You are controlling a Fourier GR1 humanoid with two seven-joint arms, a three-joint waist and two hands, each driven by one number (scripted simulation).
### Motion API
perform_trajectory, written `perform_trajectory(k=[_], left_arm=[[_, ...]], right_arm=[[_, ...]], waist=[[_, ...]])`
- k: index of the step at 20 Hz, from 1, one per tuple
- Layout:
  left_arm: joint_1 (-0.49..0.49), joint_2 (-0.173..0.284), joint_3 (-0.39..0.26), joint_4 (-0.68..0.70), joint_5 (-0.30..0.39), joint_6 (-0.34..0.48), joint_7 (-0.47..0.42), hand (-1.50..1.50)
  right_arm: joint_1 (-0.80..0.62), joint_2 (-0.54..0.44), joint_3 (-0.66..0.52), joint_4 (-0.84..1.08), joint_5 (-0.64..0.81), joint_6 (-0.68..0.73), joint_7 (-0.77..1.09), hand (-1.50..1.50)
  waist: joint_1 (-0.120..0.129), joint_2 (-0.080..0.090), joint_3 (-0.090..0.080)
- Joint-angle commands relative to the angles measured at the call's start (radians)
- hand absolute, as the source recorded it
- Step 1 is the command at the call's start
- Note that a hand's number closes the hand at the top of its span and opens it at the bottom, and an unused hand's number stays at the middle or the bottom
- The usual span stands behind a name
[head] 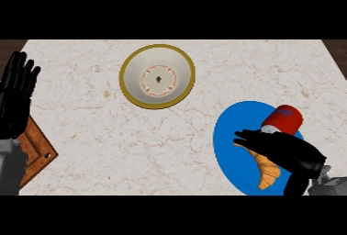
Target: Pick the croissant from the plate and place it in the bowl
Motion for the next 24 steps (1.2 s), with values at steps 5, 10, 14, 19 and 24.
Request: perform_trajectory(k=[5, 10, 14, 19, 24], left_arm=[[-0.012, -0.004, 0.008, 0.000, -0.021, -0.014, 0.023, 0.00], [-0.030, -0.025, 0.002, -0.006, -0.028, 0.010, 0.030, 0.00], [0.011, -0.051, -0.001, 0.044, -0.051, -0.009, -0.069, 0.00], [-0.036, -0.021, 0.002, -0.013, -0.012, -0.041, 0.005, 0.00], [-0.085, -0.066, -0.062, -0.038, -0.032, -0.036, -0.006, 0.00]], right_arm=[[-0.040, 0.023, -0.019, 0.116, 0.092, -0.031, -0.044, -1.50], [-0.112, 0.101, -0.039, 0.134, 0.066, -0.094, -0.073, 1.50], [-0.049, 0.076, -0.047, 0.153, 0.100, -0.191, -0.157, 1.50], [-0.373, 0.025, -0.166, 0.434, 0.082, -0.131, -0.202, 1.50], [-0.513, -0.101, -0.230, 0.566, 0.116, -0.140, -0.205, 1.50]], waist=[[0.000, 0.000, 0.000], [0.002, 0.001, 0.000], [-0.002, 0.001, 0.000], [0.067, 0.021, 0.002], [0.169, 0.074, 0.008]])
